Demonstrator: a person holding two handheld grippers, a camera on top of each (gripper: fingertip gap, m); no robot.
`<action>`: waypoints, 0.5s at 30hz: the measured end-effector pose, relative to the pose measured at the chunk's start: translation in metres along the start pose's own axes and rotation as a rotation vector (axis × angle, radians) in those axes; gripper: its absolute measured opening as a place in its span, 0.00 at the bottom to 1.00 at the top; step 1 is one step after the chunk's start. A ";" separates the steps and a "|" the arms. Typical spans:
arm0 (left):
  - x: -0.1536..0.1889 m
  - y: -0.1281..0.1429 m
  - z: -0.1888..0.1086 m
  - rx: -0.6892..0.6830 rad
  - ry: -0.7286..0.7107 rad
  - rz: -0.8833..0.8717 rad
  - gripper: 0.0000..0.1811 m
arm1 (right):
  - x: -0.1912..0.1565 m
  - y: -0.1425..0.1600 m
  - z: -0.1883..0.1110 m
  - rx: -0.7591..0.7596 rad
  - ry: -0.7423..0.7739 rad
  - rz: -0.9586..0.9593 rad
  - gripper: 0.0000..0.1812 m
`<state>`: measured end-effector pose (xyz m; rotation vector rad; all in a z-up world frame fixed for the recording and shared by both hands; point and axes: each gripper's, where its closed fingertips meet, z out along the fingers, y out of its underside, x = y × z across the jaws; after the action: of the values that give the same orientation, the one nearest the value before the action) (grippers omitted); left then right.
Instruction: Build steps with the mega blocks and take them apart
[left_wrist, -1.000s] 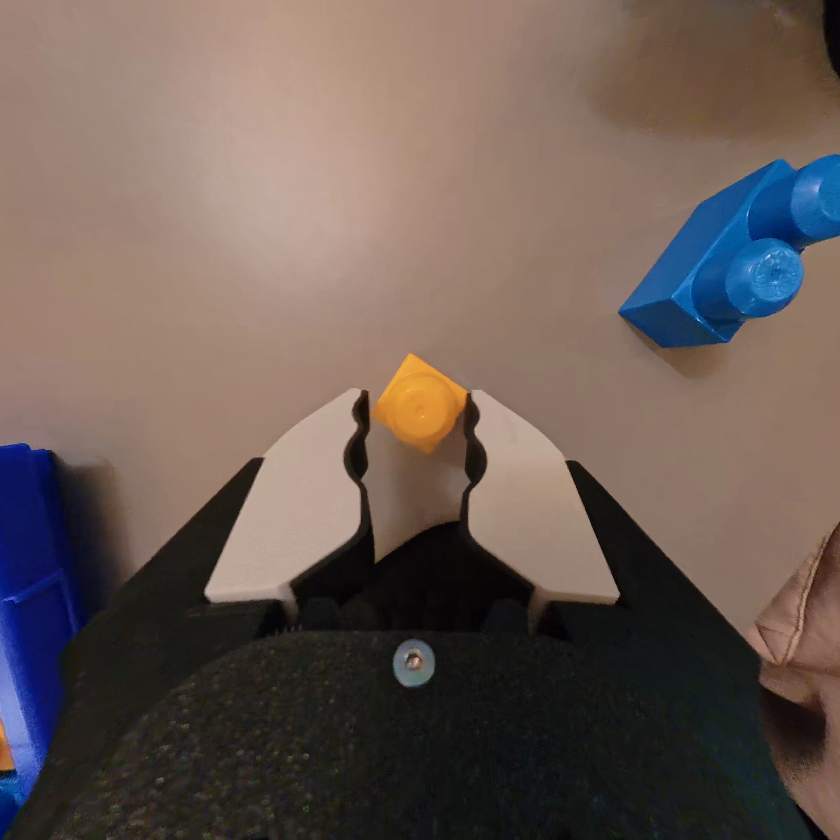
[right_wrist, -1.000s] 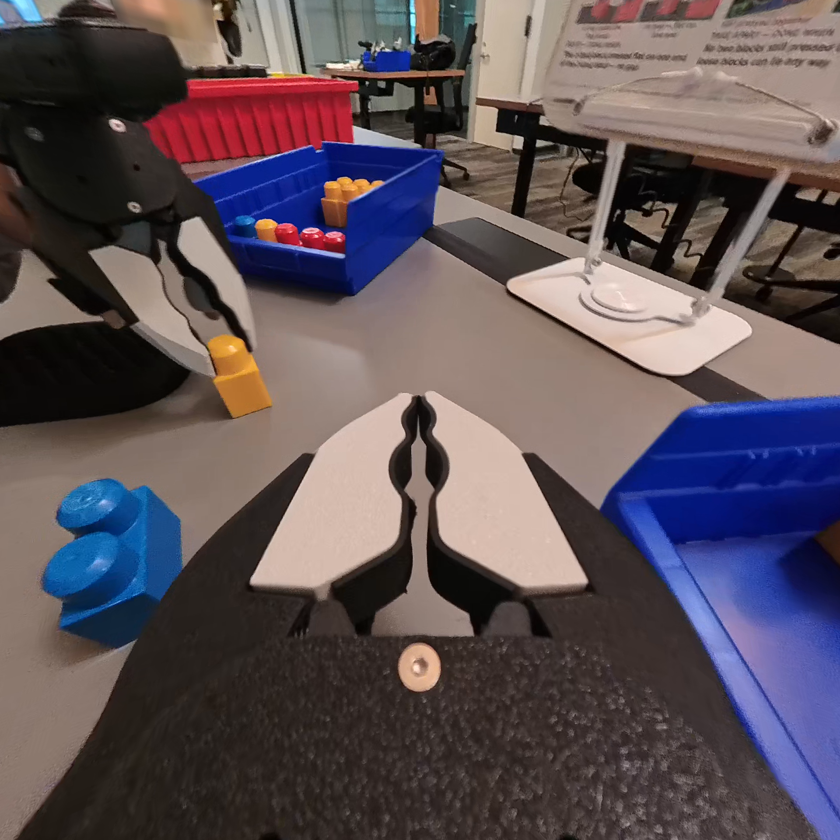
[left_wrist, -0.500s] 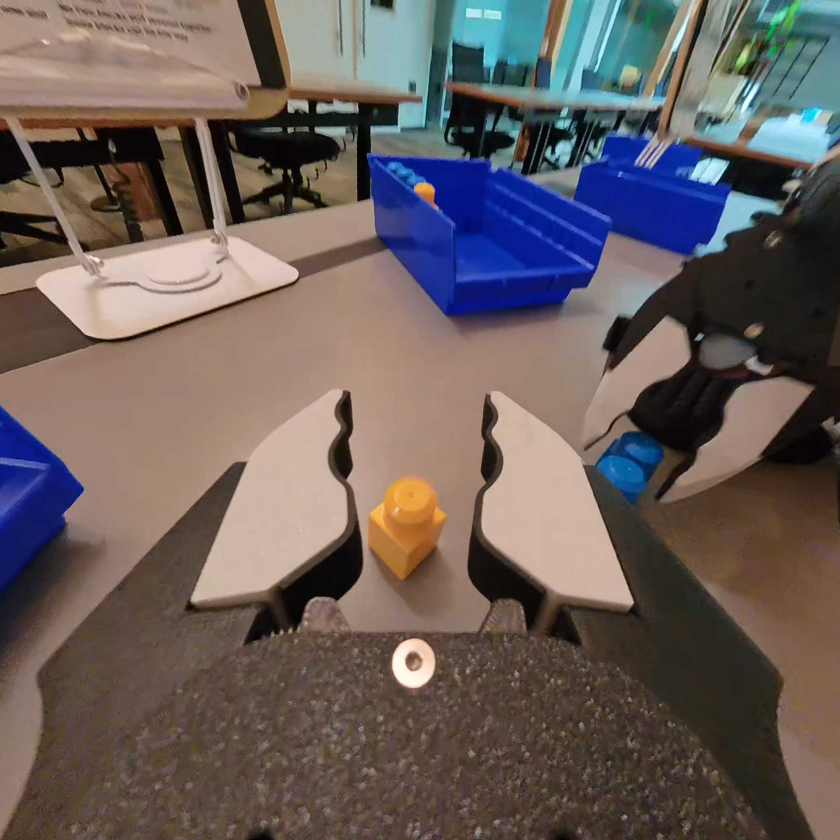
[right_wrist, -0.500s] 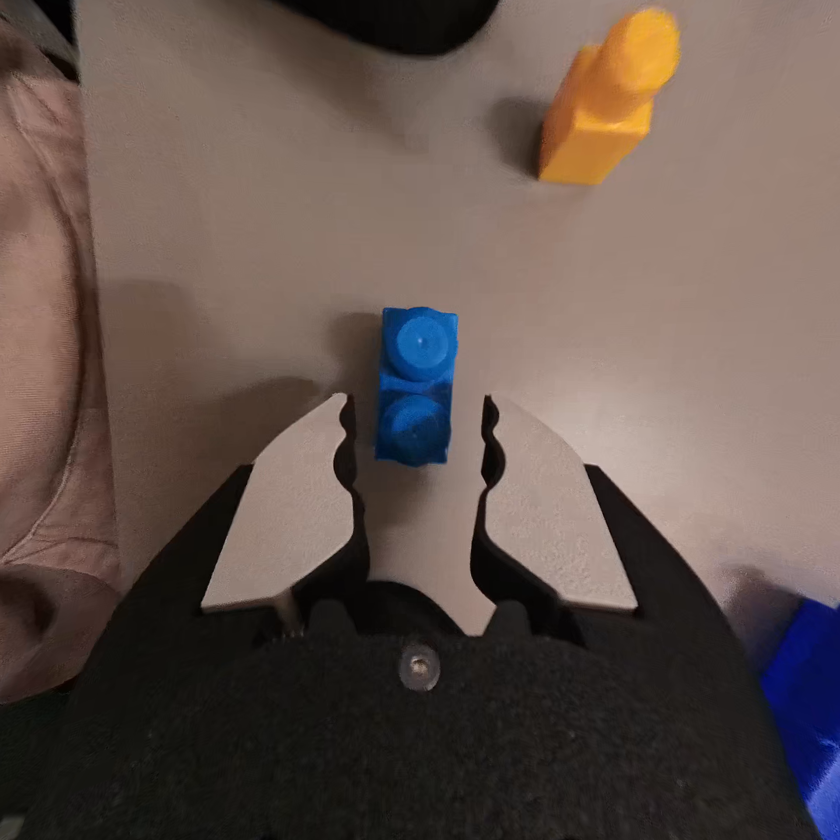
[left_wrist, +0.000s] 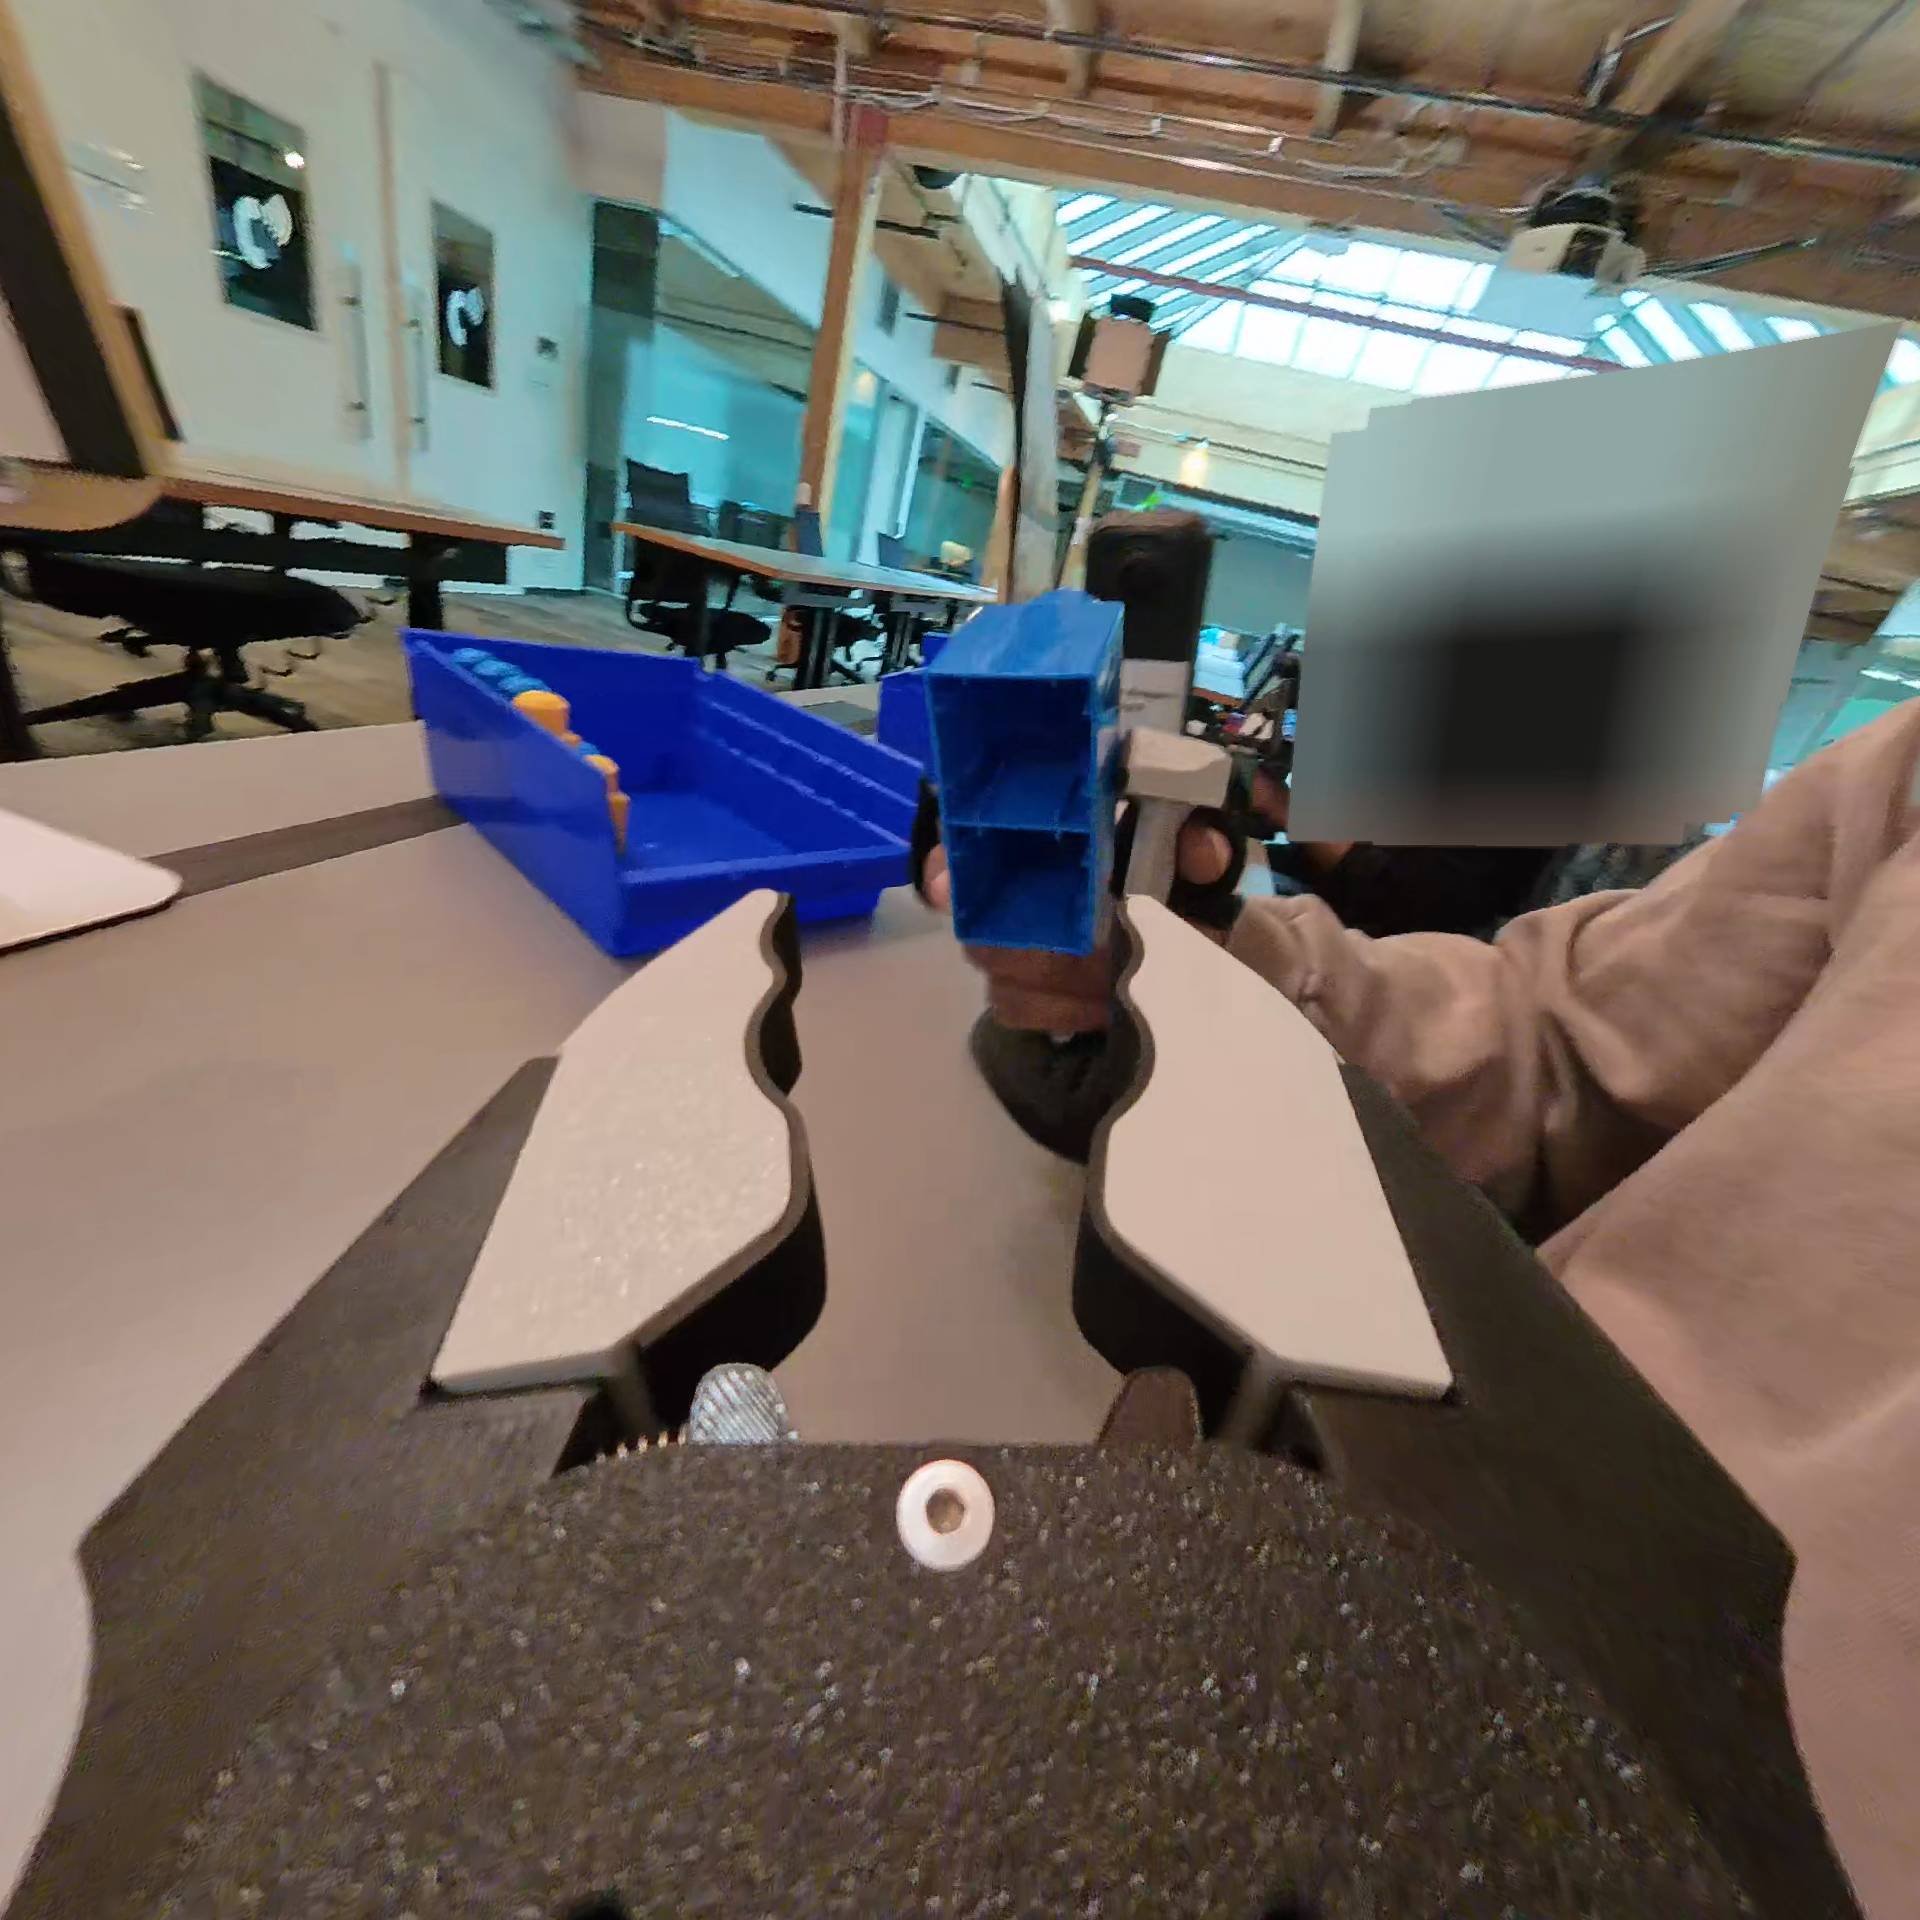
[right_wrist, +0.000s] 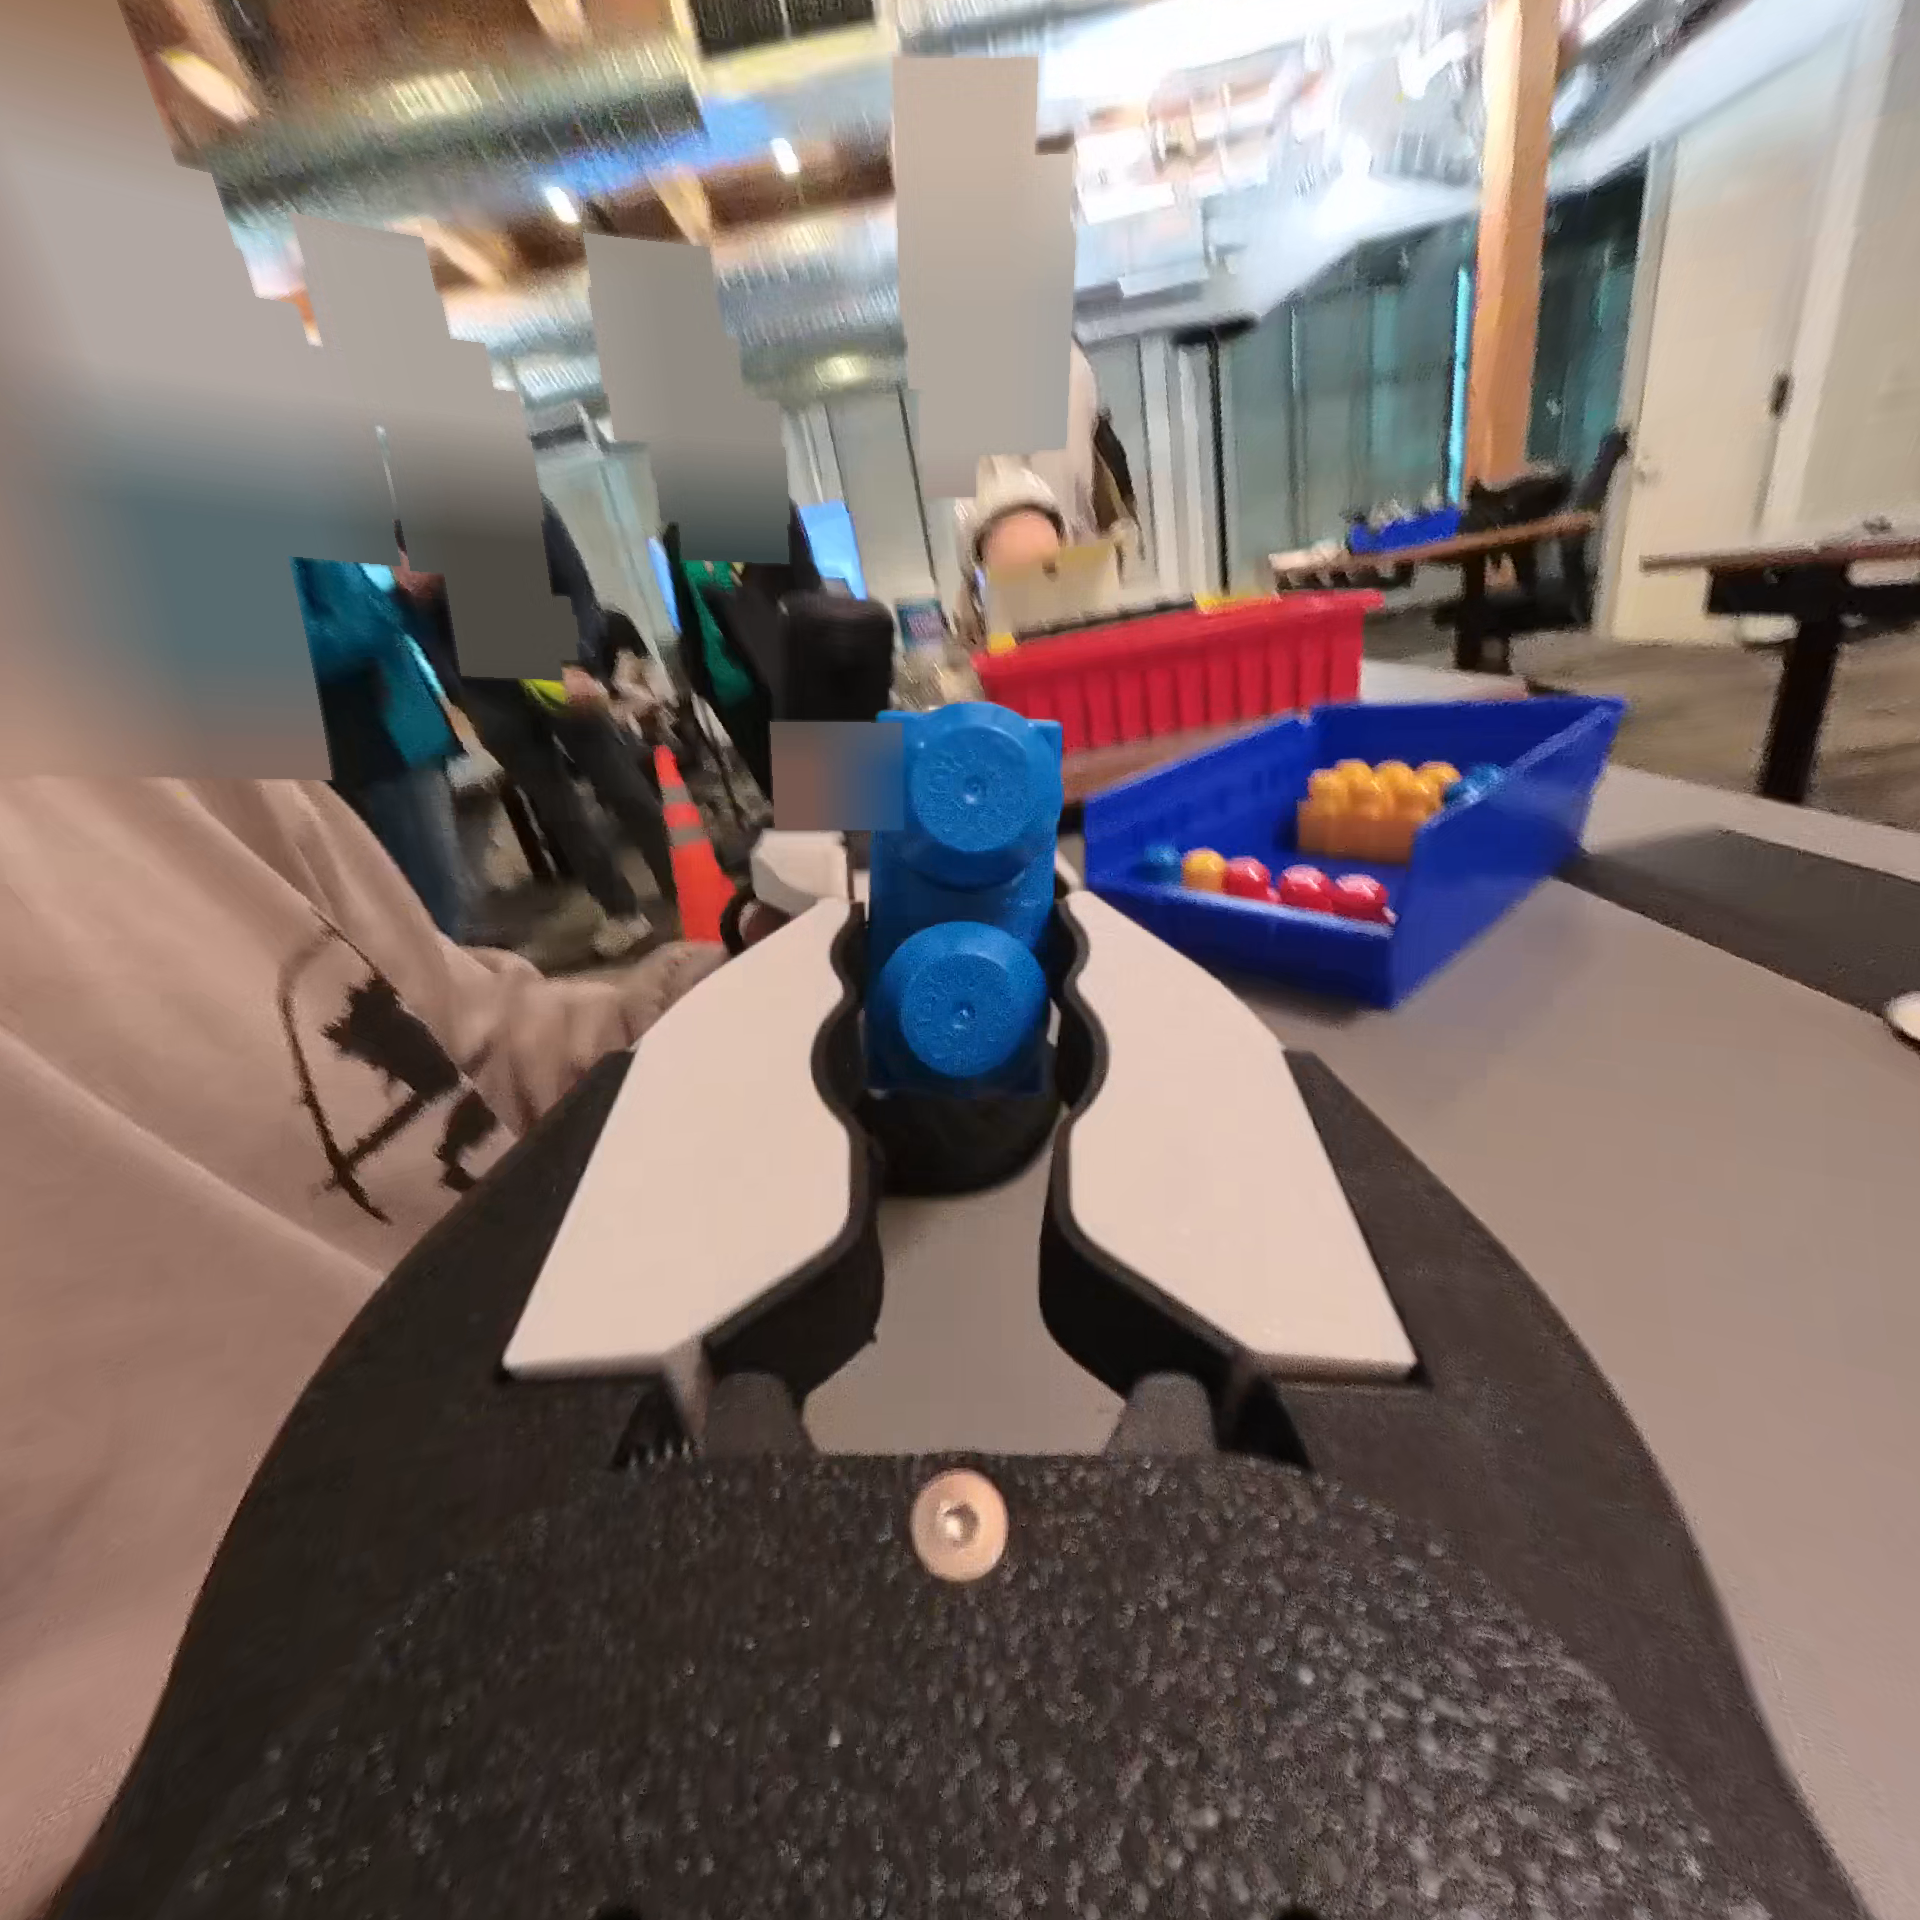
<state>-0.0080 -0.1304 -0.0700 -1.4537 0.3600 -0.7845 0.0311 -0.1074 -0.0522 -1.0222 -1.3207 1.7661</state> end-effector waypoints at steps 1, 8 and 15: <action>0.006 -0.001 0.005 0.010 0.025 -0.005 0.31 | -0.004 -0.002 0.002 0.037 -0.020 0.014 0.18; 0.032 -0.001 0.022 0.001 0.130 -0.001 0.20 | -0.023 0.007 0.021 0.056 -0.088 0.004 0.18; 0.031 -0.006 0.010 0.013 0.131 0.055 0.20 | -0.026 0.006 0.024 -0.039 -0.098 -0.046 0.18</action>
<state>0.0193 -0.1429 -0.0559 -1.3778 0.4922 -0.8383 0.0213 -0.1412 -0.0489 -0.9284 -1.4325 1.7818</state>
